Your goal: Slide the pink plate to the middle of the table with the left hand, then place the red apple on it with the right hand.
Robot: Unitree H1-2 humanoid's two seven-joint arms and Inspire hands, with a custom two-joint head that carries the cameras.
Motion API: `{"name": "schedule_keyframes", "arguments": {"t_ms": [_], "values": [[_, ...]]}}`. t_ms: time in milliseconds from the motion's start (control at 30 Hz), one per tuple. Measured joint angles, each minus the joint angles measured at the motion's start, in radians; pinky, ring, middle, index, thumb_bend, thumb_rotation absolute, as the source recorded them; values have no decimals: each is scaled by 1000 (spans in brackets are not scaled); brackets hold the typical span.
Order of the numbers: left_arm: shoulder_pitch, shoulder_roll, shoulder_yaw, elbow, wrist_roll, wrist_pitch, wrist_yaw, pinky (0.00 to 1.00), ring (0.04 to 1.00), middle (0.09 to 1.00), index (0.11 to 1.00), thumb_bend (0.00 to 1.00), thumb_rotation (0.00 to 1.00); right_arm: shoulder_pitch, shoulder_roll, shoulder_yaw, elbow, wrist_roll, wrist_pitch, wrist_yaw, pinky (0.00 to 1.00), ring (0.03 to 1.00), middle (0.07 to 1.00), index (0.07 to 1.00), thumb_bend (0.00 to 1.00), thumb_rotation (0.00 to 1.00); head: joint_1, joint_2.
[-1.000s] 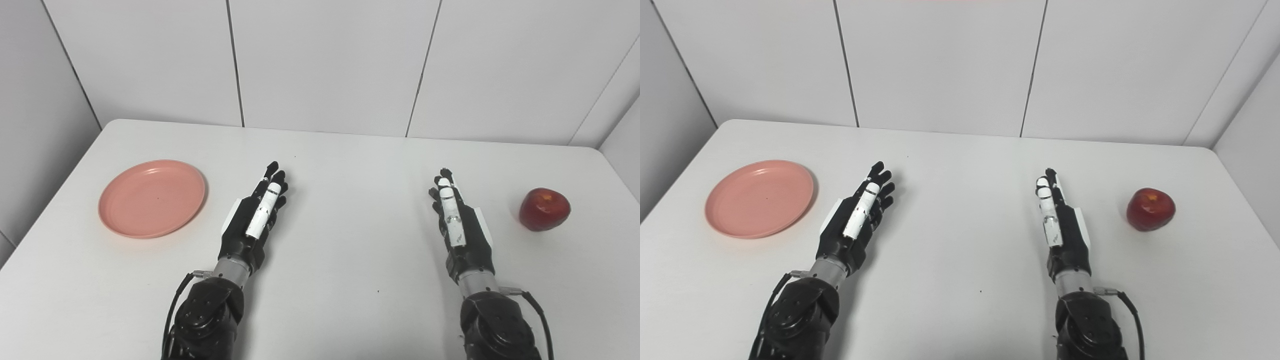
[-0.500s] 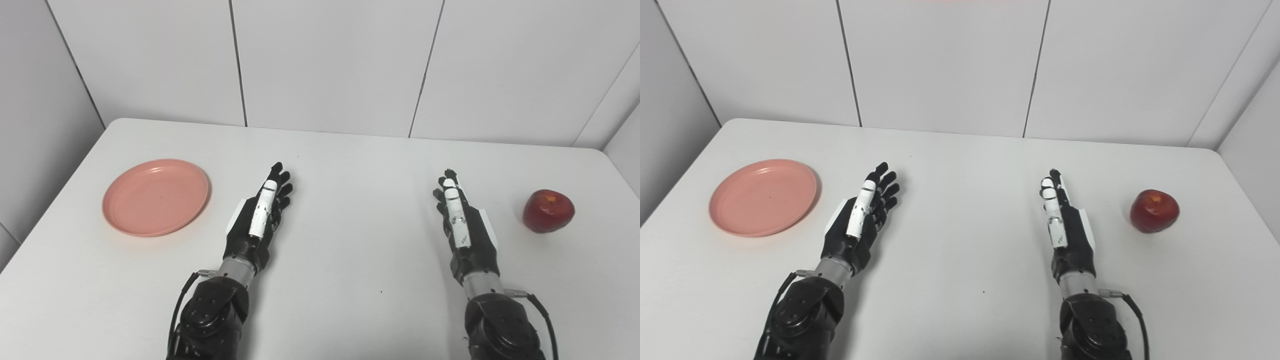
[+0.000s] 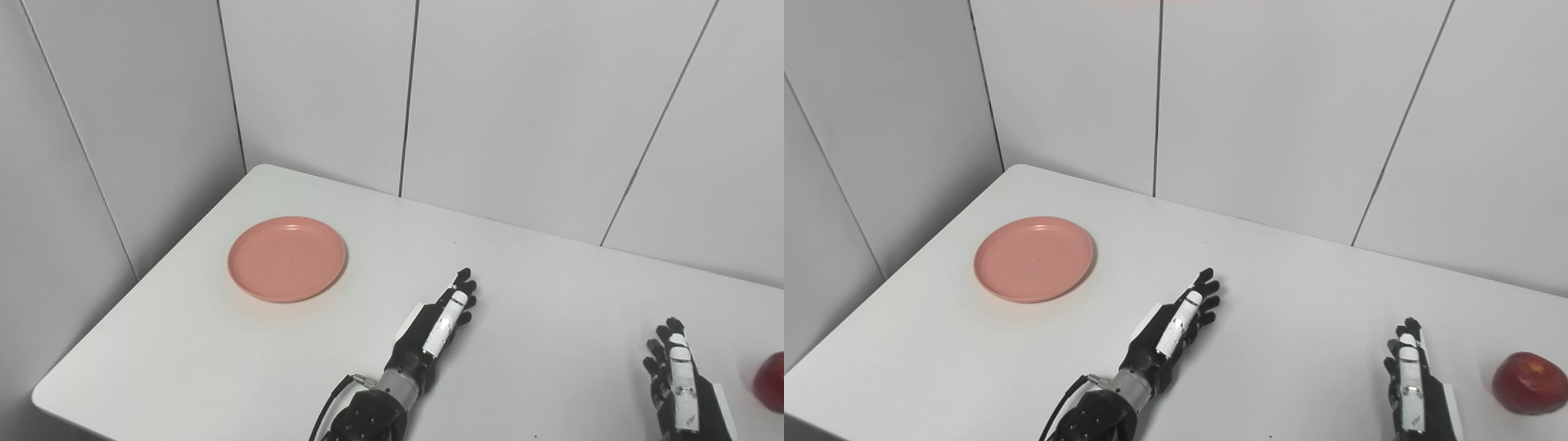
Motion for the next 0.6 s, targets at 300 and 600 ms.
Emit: {"name": "schedule_keyframes", "arguments": {"t_ms": [300, 600], "values": [[-1, -2, -17, 4, 24, 0, 1, 926, 944, 948, 936, 382, 1000, 1, 1, 9, -42, 6, 4, 0, 1000, 995, 1000, 1000, 102, 1000, 9, -2], [-2, -4, -17, -13, 26, 0, 0, 925, 948, 953, 943, 388, 1000, 1, 6, 12, -65, 10, 11, -1, 1000, 1000, 1000, 1000, 54, 1000, 18, 0]]}}
